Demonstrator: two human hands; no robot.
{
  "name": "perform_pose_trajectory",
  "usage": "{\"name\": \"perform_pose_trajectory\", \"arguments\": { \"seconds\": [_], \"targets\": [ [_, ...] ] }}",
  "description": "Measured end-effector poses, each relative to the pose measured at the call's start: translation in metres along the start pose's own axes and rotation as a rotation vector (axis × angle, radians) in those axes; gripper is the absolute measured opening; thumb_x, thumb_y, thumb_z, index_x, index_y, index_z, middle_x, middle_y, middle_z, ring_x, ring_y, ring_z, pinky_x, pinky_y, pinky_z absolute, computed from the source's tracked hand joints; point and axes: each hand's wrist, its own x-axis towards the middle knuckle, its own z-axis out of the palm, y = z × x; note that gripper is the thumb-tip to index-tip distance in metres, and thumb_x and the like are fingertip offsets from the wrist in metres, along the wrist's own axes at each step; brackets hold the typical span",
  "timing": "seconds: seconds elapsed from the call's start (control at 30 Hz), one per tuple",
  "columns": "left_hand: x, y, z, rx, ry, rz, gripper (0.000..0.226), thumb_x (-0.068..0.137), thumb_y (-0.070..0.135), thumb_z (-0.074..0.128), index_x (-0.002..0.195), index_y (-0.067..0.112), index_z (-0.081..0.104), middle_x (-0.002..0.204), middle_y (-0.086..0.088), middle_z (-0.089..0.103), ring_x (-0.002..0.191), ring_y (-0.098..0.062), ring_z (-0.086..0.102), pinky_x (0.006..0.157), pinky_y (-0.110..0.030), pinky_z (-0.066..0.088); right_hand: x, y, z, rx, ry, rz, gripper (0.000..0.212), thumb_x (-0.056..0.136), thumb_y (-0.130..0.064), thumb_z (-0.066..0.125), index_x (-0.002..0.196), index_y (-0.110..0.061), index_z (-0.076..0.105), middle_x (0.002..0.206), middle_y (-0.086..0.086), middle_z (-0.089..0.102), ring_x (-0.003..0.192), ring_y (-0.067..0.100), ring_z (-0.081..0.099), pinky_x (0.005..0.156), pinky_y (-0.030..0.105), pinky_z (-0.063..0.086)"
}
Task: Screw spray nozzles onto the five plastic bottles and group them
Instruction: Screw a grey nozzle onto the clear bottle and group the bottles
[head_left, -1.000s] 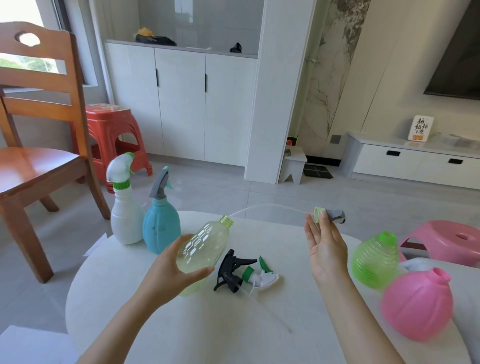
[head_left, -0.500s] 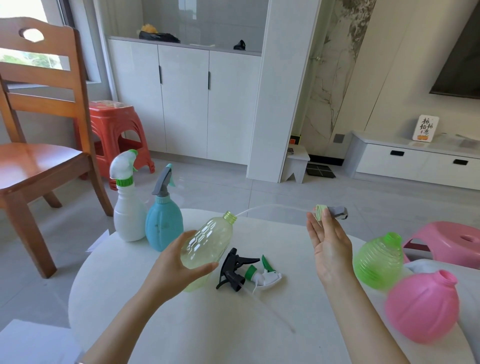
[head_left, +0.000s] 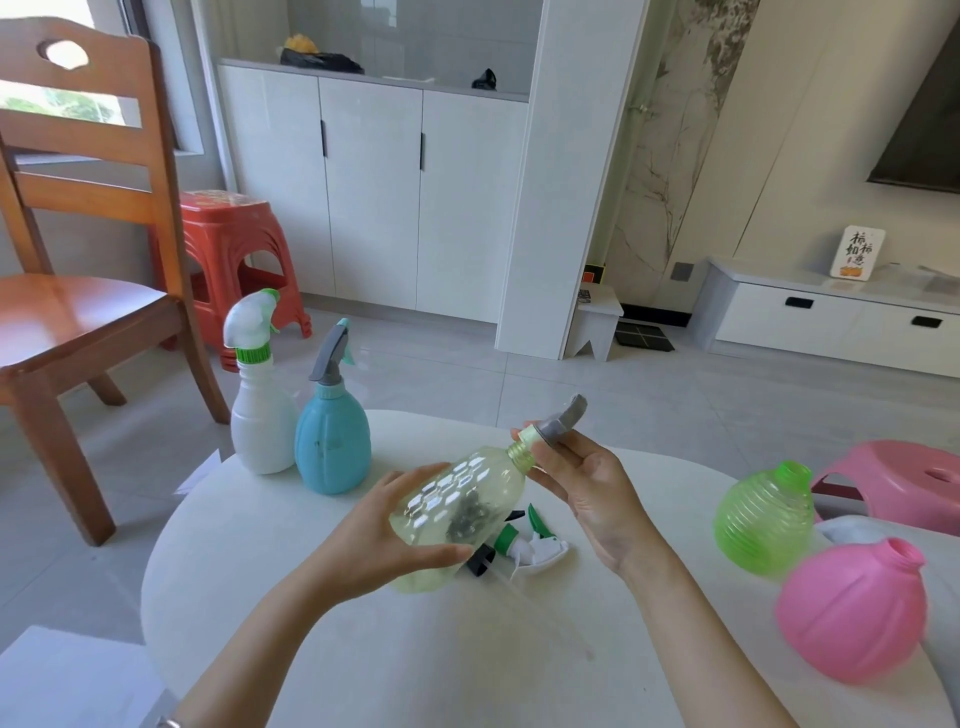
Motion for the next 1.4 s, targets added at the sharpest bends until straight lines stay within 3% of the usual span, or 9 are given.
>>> {"name": "perform_pose_trajectory", "arguments": {
  "seconds": [0.23,0.4,0.57,0.67,0.87,0.97,1.13,1.3,1.4],
  "targets": [
    [0.001,0.011,-0.005,-0.363,-0.069,-0.06,0.07,0.052,0.052,0.083,0.117,0.053,0.057,0.111,0.026,0.067,0.102,0.003,0.064,0.077,-0.011,0.052,0.001,-0.009,-0.002,-0.018,-0.029,-0.053,0.043,0.068,-0.035,0.077,0.105,-0.014,0.071,0.111,0.001,0.073,0.11,0.013,0.065,0.089,0.021,0.051],
    [0.003,0.011,0.008,-0.709,-0.064,-0.26,0.093,0.047,0.05,0.085,0.132,0.034,0.049,0.123,-0.003,0.065,0.099,-0.027,0.071,0.09,-0.046,0.054,0.003,-0.01,-0.001,-0.027,0.094,-0.188,0.033,0.068,-0.024,0.075,0.1,-0.015,0.072,0.108,0.002,0.074,0.106,0.012,0.067,0.085,0.018,0.051],
    [0.006,0.012,0.014,-0.95,0.041,-0.342,0.083,0.061,0.051,0.083,0.131,0.02,0.051,0.116,-0.004,0.071,0.097,-0.02,0.072,0.069,-0.027,0.057,0.003,-0.009,-0.001,-0.106,0.082,-0.165,0.036,0.071,-0.026,0.074,0.104,-0.013,0.071,0.107,0.003,0.074,0.108,0.015,0.066,0.097,0.027,0.049],
    [0.007,0.014,0.019,-1.044,-0.021,-0.345,0.065,0.068,0.053,0.066,0.125,0.023,0.058,0.114,-0.002,0.073,0.1,-0.014,0.071,0.081,-0.03,0.05,0.005,-0.009,-0.002,-0.107,0.103,-0.143,0.036,0.069,-0.031,0.075,0.103,-0.02,0.073,0.11,0.0,0.073,0.111,0.013,0.064,0.099,0.027,0.047],
    [0.011,0.008,0.012,-0.972,-0.004,-0.355,0.062,0.069,0.069,0.055,0.117,0.031,0.062,0.121,0.001,0.067,0.099,-0.027,0.072,0.079,-0.044,0.059,0.001,-0.001,-0.004,-0.089,0.148,-0.112,0.026,0.074,-0.032,0.069,0.096,-0.018,0.073,0.1,-0.002,0.075,0.1,0.012,0.068,0.082,0.017,0.052],
    [0.01,0.009,0.01,-0.839,0.012,-0.294,0.059,0.065,0.068,0.065,0.11,0.031,0.061,0.118,0.001,0.067,0.096,-0.019,0.073,0.076,-0.035,0.059,0.0,0.003,-0.007,-0.12,0.207,-0.074,0.022,0.077,-0.03,0.068,0.092,-0.015,0.073,0.092,-0.001,0.077,0.092,0.011,0.07,0.08,0.019,0.055],
    [0.008,0.003,0.0,-0.752,-0.099,-0.166,0.096,0.054,0.049,0.088,0.135,0.025,0.042,0.118,0.009,0.07,0.109,-0.01,0.066,0.086,-0.024,0.054,-0.003,0.006,-0.007,-0.015,0.219,0.027,0.032,0.075,-0.037,0.066,0.093,-0.012,0.073,0.1,0.007,0.075,0.097,0.013,0.069,0.083,0.021,0.055],
    [0.004,0.008,-0.005,-0.727,-0.12,-0.263,0.071,0.068,0.075,0.043,0.124,0.031,0.052,0.114,-0.007,0.071,0.079,-0.023,0.073,0.063,-0.033,0.058,-0.002,-0.004,-0.004,-0.076,0.155,-0.023,0.041,0.071,-0.04,0.068,0.099,-0.01,0.071,0.098,0.003,0.076,0.099,0.013,0.069,0.078,0.021,0.055],
    [0.001,0.007,-0.002,-0.658,-0.029,-0.132,0.071,0.069,0.062,0.065,0.13,0.039,0.038,0.128,-0.001,0.061,0.092,-0.015,0.072,0.075,-0.026,0.057,-0.002,-0.003,-0.002,-0.045,0.225,-0.005,0.042,0.067,-0.041,0.069,0.096,-0.011,0.072,0.095,0.005,0.076,0.095,0.013,0.07,0.074,0.021,0.056]
  ]
}}
